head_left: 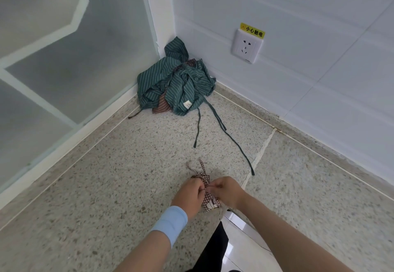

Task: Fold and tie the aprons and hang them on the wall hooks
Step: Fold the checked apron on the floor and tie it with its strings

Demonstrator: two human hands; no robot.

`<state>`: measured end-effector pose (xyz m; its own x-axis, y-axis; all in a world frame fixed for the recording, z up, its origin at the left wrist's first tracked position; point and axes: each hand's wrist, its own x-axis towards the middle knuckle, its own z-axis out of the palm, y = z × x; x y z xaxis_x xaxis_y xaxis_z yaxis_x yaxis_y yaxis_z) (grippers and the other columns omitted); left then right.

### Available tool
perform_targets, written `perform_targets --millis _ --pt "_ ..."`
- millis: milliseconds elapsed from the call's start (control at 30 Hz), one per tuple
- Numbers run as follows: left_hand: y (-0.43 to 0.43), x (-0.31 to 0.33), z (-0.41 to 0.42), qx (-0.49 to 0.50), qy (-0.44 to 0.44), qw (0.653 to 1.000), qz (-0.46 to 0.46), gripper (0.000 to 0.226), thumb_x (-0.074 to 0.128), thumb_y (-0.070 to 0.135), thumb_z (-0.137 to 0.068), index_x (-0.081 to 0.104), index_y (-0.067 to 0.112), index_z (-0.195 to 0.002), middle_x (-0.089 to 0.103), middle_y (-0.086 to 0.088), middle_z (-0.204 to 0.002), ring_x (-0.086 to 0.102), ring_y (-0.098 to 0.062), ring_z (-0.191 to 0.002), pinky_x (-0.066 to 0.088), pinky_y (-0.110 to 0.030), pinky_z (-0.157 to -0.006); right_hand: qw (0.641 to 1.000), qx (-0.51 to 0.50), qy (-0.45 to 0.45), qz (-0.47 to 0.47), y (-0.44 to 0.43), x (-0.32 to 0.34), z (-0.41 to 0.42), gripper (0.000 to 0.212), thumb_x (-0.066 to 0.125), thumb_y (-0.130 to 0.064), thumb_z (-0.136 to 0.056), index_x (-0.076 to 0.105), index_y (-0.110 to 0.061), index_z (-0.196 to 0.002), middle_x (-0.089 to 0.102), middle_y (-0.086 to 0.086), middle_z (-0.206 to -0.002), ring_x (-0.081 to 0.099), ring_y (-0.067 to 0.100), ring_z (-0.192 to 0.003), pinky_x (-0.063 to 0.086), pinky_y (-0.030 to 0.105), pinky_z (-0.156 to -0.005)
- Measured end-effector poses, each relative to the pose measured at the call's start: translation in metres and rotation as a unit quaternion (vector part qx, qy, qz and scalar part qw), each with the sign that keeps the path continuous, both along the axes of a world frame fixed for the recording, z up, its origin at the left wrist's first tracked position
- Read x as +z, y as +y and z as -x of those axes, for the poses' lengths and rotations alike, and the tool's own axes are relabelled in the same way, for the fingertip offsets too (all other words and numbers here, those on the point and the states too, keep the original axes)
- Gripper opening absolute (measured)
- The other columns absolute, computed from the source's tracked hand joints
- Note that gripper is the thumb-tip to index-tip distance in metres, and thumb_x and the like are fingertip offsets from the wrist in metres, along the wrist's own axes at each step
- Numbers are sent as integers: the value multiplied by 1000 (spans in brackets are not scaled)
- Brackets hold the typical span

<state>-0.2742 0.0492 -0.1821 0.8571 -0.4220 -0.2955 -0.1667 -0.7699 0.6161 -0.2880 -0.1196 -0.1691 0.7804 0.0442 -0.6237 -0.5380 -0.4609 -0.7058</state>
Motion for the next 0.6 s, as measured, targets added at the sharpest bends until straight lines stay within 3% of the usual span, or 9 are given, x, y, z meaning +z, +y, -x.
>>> perform_targets --millis 100,233,333,400,467,600 --pt "1 0 -1 5 -24 1000 6 11 49 19 -99 53 13 -91 53 -1 -83 49 -14 -75 39 -27 -62 995 -83 39 -45 6 1 1 18 67 -18 -93 78 -12 -80 60 -1 -53 51 11 -44 47 24 -56" --pt "0 -2 -1 7 -44 999 8 13 49 17 -98 53 11 -87 54 -3 -76 49 -16 -70 41 -31 -60 982 -172 72 -24 16 5 -1 23 75 -18 -84 75 3 -74 64 12 -55 52 16 -40 46 26 -47" --pt "1 -1 0 7 -46 999 15 13 50 18 -98 52 12 -86 54 -3 -75 50 -17 -69 42 -33 -60 973 -221 69 -20 18 6 -2 18 79 -19 -81 76 -3 -76 68 14 -60 54 14 -40 45 23 -43" --pt "1 -1 0 7 -42 999 19 13 50 17 -98 53 12 -87 54 -2 -75 51 -17 -70 42 -33 -60 986 -155 17 52 19 3 -2 10 75 -23 -83 78 -16 -76 69 2 -59 56 5 -44 43 16 -43" --pt "2 -2 1 8 -35 999 21 11 51 17 -98 55 13 -89 55 0 -77 51 -15 -71 43 -31 -61 994 -43 -38 96 18 3 0 16 66 -24 -87 77 -24 -75 65 -9 -56 55 1 -49 43 14 -47" --pt "6 -1 1 30 14 999 41 8 55 11 -95 61 16 -93 62 4 -82 57 -12 -74 46 -25 -66 984 122 -63 116 10 5 4 20 59 -24 -86 77 -15 -83 71 5 -70 52 9 -56 46 27 -58"
